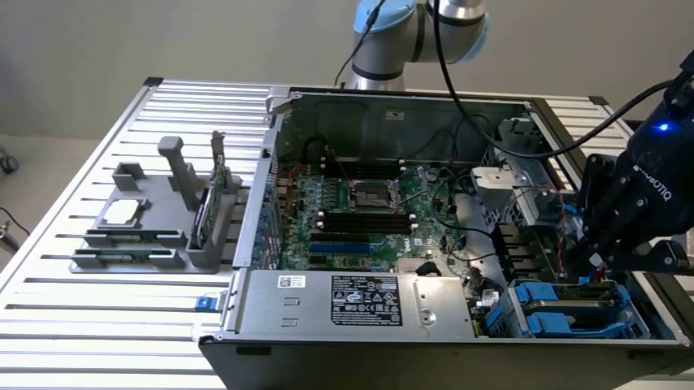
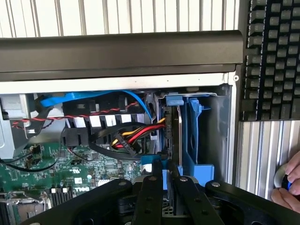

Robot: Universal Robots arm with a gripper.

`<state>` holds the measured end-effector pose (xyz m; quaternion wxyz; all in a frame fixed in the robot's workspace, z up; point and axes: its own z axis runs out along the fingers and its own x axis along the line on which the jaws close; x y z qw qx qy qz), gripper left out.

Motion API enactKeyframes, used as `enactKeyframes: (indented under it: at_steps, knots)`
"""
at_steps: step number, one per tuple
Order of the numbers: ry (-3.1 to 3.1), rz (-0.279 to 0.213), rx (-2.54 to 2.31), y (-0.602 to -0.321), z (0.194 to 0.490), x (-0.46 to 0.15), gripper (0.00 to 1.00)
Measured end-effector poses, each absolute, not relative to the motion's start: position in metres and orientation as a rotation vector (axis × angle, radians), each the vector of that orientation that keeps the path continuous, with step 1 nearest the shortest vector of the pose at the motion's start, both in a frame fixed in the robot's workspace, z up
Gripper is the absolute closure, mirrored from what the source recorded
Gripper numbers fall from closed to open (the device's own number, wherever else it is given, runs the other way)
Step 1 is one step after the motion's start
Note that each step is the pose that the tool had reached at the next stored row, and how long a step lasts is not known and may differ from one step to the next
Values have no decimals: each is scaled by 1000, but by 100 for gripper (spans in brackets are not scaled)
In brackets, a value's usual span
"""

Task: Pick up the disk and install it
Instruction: 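Insert the second disk wire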

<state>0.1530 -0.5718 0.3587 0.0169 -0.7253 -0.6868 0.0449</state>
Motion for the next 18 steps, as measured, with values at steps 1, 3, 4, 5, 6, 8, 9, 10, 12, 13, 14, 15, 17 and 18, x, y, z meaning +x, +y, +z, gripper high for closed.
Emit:
enactKeyframes:
  at_steps: [1,3,4,5,6,8,9,10,12,13,14,15,17,18]
  knots:
    - [-2135,139,-2254,-572,358,153,84]
    - [-2136,139,-2253,-573,355,153,84]
    - [-2136,139,-2253,-574,354,153,84]
    - [-2137,139,-2252,-574,353,153,84]
    - [-2137,139,-2252,-575,352,153,84]
    - [-2138,138,-2250,-575,351,153,84]
    - [-2138,135,-2248,-575,350,153,84]
    - [-2138,132,-2245,-575,350,153,84]
    - [-2137,122,-2240,-577,350,153,84]
    - [-2136,115,-2237,-578,349,153,84]
    - [-2135,109,-2234,-579,349,153,84]
    - [-2134,102,-2232,-580,349,153,84]
    - [-2132,87,-2228,-582,348,153,84]
    - [-2132,79,-2226,-583,347,153,84]
